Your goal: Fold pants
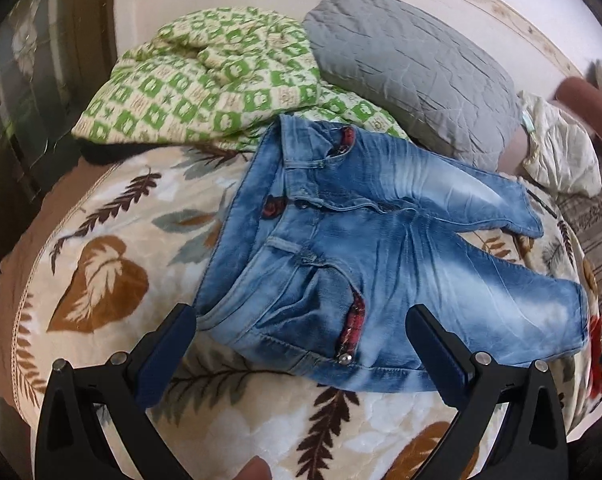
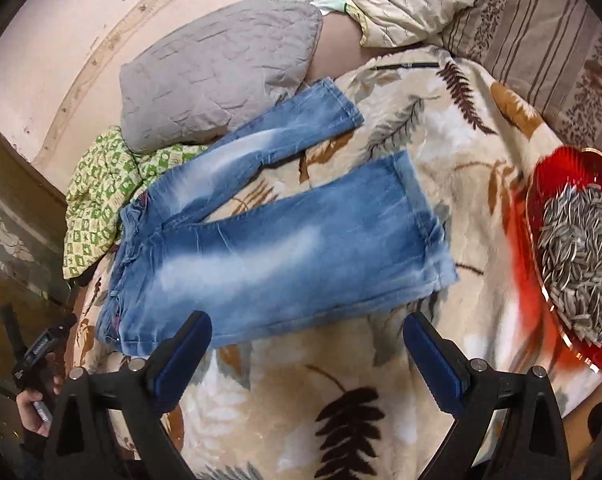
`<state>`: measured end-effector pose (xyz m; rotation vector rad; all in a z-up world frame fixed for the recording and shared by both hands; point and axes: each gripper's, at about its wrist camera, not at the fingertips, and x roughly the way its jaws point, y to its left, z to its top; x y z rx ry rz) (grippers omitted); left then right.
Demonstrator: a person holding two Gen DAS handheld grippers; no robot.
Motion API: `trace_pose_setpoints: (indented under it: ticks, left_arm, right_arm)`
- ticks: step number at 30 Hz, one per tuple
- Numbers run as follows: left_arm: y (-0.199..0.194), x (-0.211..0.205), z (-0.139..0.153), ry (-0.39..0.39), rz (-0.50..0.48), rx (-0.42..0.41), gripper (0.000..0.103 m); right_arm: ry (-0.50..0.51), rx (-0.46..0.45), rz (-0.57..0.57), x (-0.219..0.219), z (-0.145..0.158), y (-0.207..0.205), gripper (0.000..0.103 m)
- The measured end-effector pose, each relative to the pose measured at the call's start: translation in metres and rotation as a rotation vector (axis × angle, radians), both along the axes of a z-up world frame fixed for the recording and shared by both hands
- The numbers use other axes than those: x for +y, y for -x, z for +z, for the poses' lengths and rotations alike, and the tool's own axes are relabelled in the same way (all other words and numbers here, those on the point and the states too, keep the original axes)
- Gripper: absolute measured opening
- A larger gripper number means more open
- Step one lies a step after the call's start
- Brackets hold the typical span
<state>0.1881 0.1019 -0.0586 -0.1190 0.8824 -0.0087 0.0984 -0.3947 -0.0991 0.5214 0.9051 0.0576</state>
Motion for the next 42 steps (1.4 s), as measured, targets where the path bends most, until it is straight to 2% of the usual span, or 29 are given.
trace_pose_setpoints:
  ticks: [5, 9, 12, 14, 16, 17, 20, 23, 25, 26, 27, 30, 33, 38, 39, 40, 41, 42]
  left_arm:
    - [0.005, 0.018, -0.004, 0.089, 0.016, 0.041, 0.103]
    - [0.004, 0.029, -0.024, 0.181, 0.046, 0.135, 0.103]
    - [-0.002, 0.034, -0.045, 0.231, 0.098, 0.186, 0.103]
    - [-0.011, 0.044, -0.063, 0.335, 0.171, 0.227, 0.103]
    - [-0.019, 0.057, -0.088, 0.471, 0.268, 0.266, 0.103]
    - [-0.021, 0.060, -0.094, 0.495, 0.292, 0.262, 0.103]
    - [-0.025, 0.064, -0.093, 0.510, 0.325, 0.164, 0.103]
    - [-0.032, 0.062, -0.093, 0.608, 0.313, 0.133, 0.091]
    - [-0.035, 0.060, -0.098, 0.574, 0.339, 0.160, 0.073]
    - [-0.034, 0.059, -0.099, 0.526, 0.353, 0.174, 0.048]
    - [-0.032, 0.058, -0.098, 0.498, 0.348, 0.175, 0.034]
    - [-0.026, 0.061, -0.097, 0.501, 0.309, 0.156, 0.023]
    - [-0.021, 0.060, -0.088, 0.475, 0.281, 0.127, 0.021]
    - [-0.014, 0.069, -0.082, 0.501, 0.254, 0.118, 0.020]
    - [-0.013, 0.069, -0.081, 0.507, 0.250, 0.117, 0.020]
    - [-0.012, 0.071, -0.080, 0.516, 0.251, 0.118, 0.020]
    - [-0.012, 0.071, -0.078, 0.521, 0.252, 0.117, 0.020]
    - [-0.011, 0.070, -0.076, 0.512, 0.248, 0.117, 0.020]
  right_arm:
    - [-0.033, 0.013, -0.053, -0.006, -0.011, 0.003, 0.098]
    - [-0.121, 0.030, -0.119, -0.019, -0.027, 0.001, 0.098]
    - [-0.137, 0.041, -0.136, -0.023, -0.035, -0.003, 0.098]
    - [-0.139, 0.045, -0.136, -0.023, -0.038, -0.005, 0.098]
    - [-0.138, 0.041, -0.128, -0.023, -0.038, -0.005, 0.098]
    - [-0.130, 0.035, -0.124, -0.023, -0.037, -0.004, 0.098]
    - [-0.089, 0.021, -0.115, -0.024, -0.036, -0.003, 0.098]
    - [-0.092, 0.019, -0.129, -0.029, -0.038, -0.001, 0.098]
    - [-0.087, 0.017, -0.138, -0.032, -0.037, -0.001, 0.098]
    - [-0.084, 0.016, -0.141, -0.033, -0.037, -0.002, 0.098]
    - [-0.079, 0.014, -0.147, -0.034, -0.037, -0.002, 0.098]
    - [-0.071, 0.021, -0.177, -0.039, -0.040, -0.003, 0.098]
    - [-0.115, 0.060, -0.206, -0.049, -0.053, -0.008, 0.097]
    - [-0.160, 0.095, -0.266, -0.062, -0.073, -0.025, 0.092]
    - [-0.172, 0.082, -0.279, -0.064, -0.075, -0.029, 0.086]
    - [-0.171, 0.073, -0.280, -0.064, -0.076, -0.032, 0.060]
    - [-0.172, 0.071, -0.265, -0.064, -0.077, -0.036, 0.011]
    - [-0.196, 0.066, -0.253, -0.064, -0.078, -0.038, 0.007]
